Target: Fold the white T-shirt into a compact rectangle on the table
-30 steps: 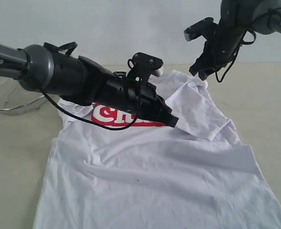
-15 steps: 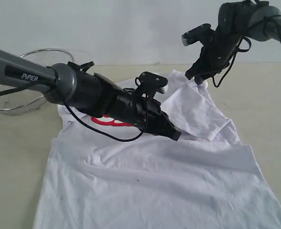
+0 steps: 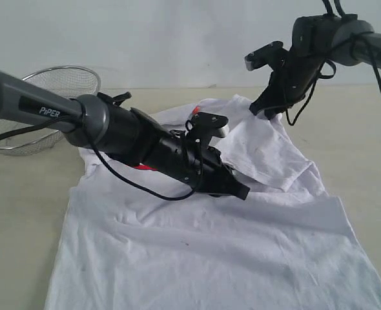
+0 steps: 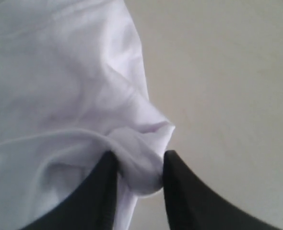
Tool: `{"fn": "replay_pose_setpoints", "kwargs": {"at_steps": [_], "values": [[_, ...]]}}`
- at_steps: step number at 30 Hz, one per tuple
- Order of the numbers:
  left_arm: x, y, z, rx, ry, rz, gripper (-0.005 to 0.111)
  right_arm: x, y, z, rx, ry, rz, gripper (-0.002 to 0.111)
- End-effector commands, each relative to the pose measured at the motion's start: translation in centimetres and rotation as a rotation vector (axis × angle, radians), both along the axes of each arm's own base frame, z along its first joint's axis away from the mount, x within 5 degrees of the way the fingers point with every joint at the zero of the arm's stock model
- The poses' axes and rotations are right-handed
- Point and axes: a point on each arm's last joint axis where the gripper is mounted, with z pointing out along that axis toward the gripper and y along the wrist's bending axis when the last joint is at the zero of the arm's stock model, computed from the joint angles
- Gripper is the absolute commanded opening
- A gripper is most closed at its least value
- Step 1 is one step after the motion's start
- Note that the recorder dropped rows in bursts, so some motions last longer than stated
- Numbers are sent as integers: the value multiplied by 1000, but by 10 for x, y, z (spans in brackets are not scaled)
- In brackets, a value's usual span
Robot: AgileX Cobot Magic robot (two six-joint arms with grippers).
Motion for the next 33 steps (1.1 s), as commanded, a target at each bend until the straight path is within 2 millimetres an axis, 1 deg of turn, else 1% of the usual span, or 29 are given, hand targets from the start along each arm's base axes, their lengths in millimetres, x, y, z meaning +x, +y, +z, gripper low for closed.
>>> {"fn": "replay_pose_setpoints", "kwargs": {"at_steps": [1,5,7,15,19,25,29,33], "values": [[-2,-2,0,-8,18,-17,5,5,-3,5,-16,-62,1,1],[-6,-3,0,-16,51,-34,5,6,-5,5,-50,-72,12,0],[-7,-2,-1,-7,51,-50,5,8,-8,7,-84,-98,18,0],[-10,2,-5,56,95,-56,5,17,-9,13,-112,-219,38,0],[-12,1,-5,54,111,-73,5,20,-14,16,-209,-254,77,0],[-13,1,-5,51,119,-81,5,24,-16,20,-284,-315,125,0],[-15,1,-5,45,135,-101,5,26,-17,23,-302,-349,139,0],[-16,0,-5,44,138,-104,5,25,-24,22,-298,-331,116,0]]}}
